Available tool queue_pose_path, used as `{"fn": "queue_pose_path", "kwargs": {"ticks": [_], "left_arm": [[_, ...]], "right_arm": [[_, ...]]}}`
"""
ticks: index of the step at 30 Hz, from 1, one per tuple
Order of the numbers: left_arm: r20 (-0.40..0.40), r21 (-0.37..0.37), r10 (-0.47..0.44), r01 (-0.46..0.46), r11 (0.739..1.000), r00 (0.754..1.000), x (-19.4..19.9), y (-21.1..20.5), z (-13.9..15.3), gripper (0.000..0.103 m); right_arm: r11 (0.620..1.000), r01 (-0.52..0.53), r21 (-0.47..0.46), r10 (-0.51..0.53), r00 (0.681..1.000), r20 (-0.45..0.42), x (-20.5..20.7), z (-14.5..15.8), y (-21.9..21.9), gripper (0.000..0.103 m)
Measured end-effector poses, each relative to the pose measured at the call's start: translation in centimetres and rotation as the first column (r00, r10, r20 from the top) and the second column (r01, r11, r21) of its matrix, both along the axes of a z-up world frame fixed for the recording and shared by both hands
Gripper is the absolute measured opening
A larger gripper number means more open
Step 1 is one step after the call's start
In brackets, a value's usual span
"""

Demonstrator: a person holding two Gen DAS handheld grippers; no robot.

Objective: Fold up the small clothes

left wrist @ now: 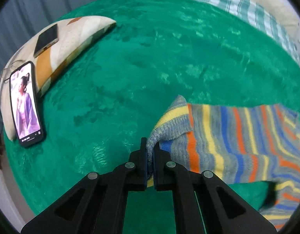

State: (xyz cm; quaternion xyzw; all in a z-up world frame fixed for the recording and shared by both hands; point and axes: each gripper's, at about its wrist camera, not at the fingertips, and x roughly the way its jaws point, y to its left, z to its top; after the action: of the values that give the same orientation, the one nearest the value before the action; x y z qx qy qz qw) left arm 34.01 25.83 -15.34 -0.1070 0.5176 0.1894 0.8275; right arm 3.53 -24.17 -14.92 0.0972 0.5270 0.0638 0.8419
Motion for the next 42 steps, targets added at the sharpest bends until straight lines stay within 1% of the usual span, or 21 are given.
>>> {"fn": "queue_pose_path", "kwargs": {"ticks": [2, 5, 8, 9, 11, 13, 15, 17, 19, 21, 22, 23, 24, 25, 26, 27, 29, 32, 36, 38, 42], "left_arm": [[-0.020, -0.010, 0.009, -0.010, 1.000, 1.000, -0.6, 0.2, -1.2, 0.003], [-0.040, 0.002, -0.002, 0.003, 1.000, 0.999, -1.4, 0.0, -2.1, 0.016], [-0.061, 0.117, 0.068, -0.061, 0.991, 0.996, -2.9, 1.0, -1.2, 0.082], [-0.034, 0.154, 0.096, -0.090, 0.984, 0.995, -4.0, 1.6, -0.3, 0.082], [0.016, 0.138, 0.092, -0.094, 0.986, 0.996, -6.1, 1.8, 1.1, 0.082], [0.055, 0.085, 0.069, -0.074, 0.994, 0.996, -8.5, 1.1, 2.3, 0.082], [0.089, 0.032, 0.041, -0.044, 0.999, 0.995, -11.0, -0.5, 2.9, 0.083], [0.113, -0.033, 0.006, -0.002, 0.999, 0.994, -13.6, -2.9, 2.8, 0.084], [0.118, -0.087, -0.008, 0.018, 0.996, 0.993, -15.7, -5.2, 1.7, 0.084], [0.120, -0.119, -0.008, 0.023, 0.993, 0.993, -16.7, -6.2, 0.3, 0.084], [0.123, -0.126, -0.010, 0.026, 0.992, 0.992, -17.6, -6.6, -0.7, 0.084], [0.107, -0.116, -0.015, 0.027, 0.993, 0.994, -17.9, -6.7, -1.4, 0.084], [0.077, -0.093, -0.014, 0.022, 0.995, 0.997, -17.9, -6.8, -1.8, 0.084], [0.059, -0.077, -0.013, 0.018, 0.997, 0.998, -17.8, -6.8, -2.1, 0.084], [0.064, -0.074, -0.020, 0.024, 0.997, 0.998, -17.6, -6.7, -2.0, 0.084], [0.085, -0.080, -0.032, 0.039, 0.996, 0.996, -17.4, -6.7, -1.7, 0.084], [0.099, -0.078, -0.042, 0.050, 0.996, 0.994, -16.9, -6.6, -1.4, 0.084], [0.088, -0.089, -0.032, 0.040, 0.995, 0.996, -16.5, -6.3, -2.0, 0.084], [0.098, -0.092, -0.052, 0.061, 0.994, 0.994, -16.8, -6.9, -2.0, 0.084], [0.096, -0.084, -0.059, 0.068, 0.994, 0.994, -16.8, -7.2, -2.1, 0.084], [0.092, -0.073, -0.067, 0.074, 0.995, 0.993, -17.2, -7.4, -2.2, 0.084]], "right_arm": [[1.000, 0.003, -0.008, -0.003, 1.000, -0.019, 0.1, -0.6, -0.1, 0.081], [1.000, -0.001, -0.016, 0.000, 1.000, -0.025, 0.0, -0.4, -0.1, 0.081], [1.000, 0.010, 0.009, -0.010, 1.000, -0.027, 0.3, 1.5, -1.3, 0.081], [1.000, 0.018, 0.018, -0.018, 1.000, -0.012, 0.7, 3.2, -2.4, 0.081], [1.000, 0.001, -0.006, -0.001, 1.000, 0.007, 2.2, 5.7, -3.7, 0.084], [0.993, -0.053, -0.108, 0.058, 0.998, 0.037, 5.4, 8.4, -4.4, 0.089], [0.961, -0.128, -0.244, 0.151, 0.985, 0.077, 9.5, 9.7, -3.9, 0.090], [0.917, -0.174, -0.360, 0.229, 0.967, 0.114, 13.2, 9.3, -2.6, 0.090], [0.844, -0.251, -0.474, 0.343, 0.932, 0.116, 17.2, 7.2, -0.4, 0.090], [0.753, -0.323, -0.573, 0.434, 0.899, 0.064, 20.5, 3.7, 1.3, 0.088], [0.723, -0.334, -0.605, 0.438, 0.898, 0.027, 22.0, 1.9, 1.4, 0.086], [0.722, -0.332, -0.607, 0.413, 0.911, -0.008, 23.5, 0.0, 1.0, 0.079], [0.756, -0.324, -0.569, 0.382, 0.924, -0.017, 24.2, -0.8, 0.2, 0.070], [0.823, -0.299, -0.483, 0.343, 0.939, 0.003, 24.7, -0.8, -1.2, 0.059], [0.870, -0.258, -0.420, 0.294, 0.956, 0.021, 24.9, -0.4, -2.5, 0.025], [0.907, -0.203, -0.370, 0.231, 0.972, 0.035, 24.9, 0.4, -4.1, 0.009], [0.963, -0.102, -0.251, 0.126, 0.989, 0.081, 24.3, 2.4, -7.9, 0.009], [0.982, 0.064, -0.175, -0.035, 0.986, 0.165, 22.3, 6.0, -14.3, 0.008], [0.938, 0.338, -0.082, -0.312, 0.923, 0.226, 18.5, 9.6, -25.0, 0.008], [0.907, 0.411, -0.089, -0.385, 0.898, 0.214, 17.0, 9.9, -28.2, 0.008], [0.879, 0.462, -0.117, -0.443, 0.883, 0.155, 15.5, 8.2, -30.7, 0.008]]}}
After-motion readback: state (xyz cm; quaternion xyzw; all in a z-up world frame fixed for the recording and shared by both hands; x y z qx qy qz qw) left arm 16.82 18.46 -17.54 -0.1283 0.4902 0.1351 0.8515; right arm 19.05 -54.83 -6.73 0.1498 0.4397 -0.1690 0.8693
